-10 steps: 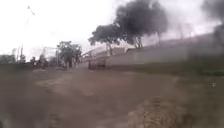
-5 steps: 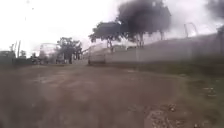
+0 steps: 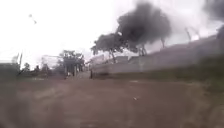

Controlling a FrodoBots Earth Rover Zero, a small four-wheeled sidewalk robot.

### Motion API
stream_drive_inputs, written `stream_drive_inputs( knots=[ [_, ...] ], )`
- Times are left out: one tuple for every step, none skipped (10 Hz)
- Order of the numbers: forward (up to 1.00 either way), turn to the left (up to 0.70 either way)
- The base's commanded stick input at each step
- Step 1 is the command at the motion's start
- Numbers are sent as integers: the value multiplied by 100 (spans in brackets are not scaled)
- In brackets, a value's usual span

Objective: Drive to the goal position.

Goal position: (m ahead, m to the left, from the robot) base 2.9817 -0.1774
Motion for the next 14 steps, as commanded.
stream_drive_inputs(
  knots=[
    [100,0],
    [100,0],
    [100,0],
    [100,0],
    [100,0],
    [100,0],
    [100,0],
    [100,0],
    [100,0],
    [100,0],
    [100,0],
    [100,0],
    [100,0],
    [100,0]
  ],
)
